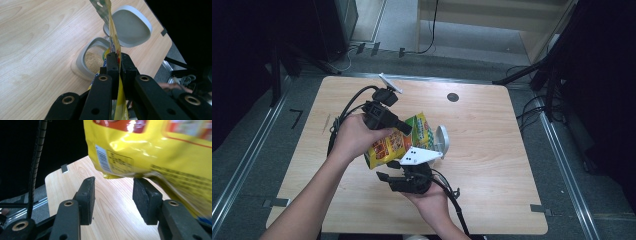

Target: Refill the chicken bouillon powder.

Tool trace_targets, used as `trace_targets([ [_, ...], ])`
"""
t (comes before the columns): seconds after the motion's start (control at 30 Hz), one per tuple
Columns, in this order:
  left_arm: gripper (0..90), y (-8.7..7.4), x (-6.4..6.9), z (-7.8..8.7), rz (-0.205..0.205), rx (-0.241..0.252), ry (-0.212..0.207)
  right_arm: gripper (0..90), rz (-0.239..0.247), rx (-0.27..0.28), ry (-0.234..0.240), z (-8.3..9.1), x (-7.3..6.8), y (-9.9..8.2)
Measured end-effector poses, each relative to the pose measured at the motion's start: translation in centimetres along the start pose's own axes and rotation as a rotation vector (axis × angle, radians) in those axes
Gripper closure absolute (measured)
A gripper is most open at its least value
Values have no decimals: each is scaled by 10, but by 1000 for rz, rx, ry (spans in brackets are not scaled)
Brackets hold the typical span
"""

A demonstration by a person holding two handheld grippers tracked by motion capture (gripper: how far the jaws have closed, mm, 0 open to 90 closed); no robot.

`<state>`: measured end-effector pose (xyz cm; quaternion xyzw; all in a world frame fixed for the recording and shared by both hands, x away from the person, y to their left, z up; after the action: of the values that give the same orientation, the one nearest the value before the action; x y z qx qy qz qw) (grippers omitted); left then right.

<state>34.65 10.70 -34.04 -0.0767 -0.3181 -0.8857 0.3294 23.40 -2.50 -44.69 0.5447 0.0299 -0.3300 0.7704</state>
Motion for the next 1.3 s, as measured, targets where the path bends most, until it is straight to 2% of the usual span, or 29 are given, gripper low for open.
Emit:
trace_targets([
  [0.17,888,-5,0,0,3,26,-10,538,15,-8,-22,10,5,-2],
  [0.27,888,-9,1,2,-13,29,-8,540,10,-4,-26,16,8,-3],
  [0.47,887,-16,0,4,-19,31,-16,548,6,-18,-44,28,16,-6],
  [0.6,885,-21,-1,5,-21,37,-20,553,-10,-5,-58,35,25,-9],
  [1.0,886,-36,-2,8,-68,60,-28,684,-18,-7,-144,41,38,-11],
  [1.3,892,-48,-4,10,-87,72,-43,705,-46,-12,-158,43,46,-11],
])
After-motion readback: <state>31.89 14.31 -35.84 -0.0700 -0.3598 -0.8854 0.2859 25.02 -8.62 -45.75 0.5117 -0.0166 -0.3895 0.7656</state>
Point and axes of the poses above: each handheld gripper's, and its own axes: z roughly backward along the jaws, y roughly out of its top, x roughly to its right, the point moved 1 cm from there along -z, roughly forward along the jaws, and after that the axes turned 11 degrees about -z, right-handed, at the moved point
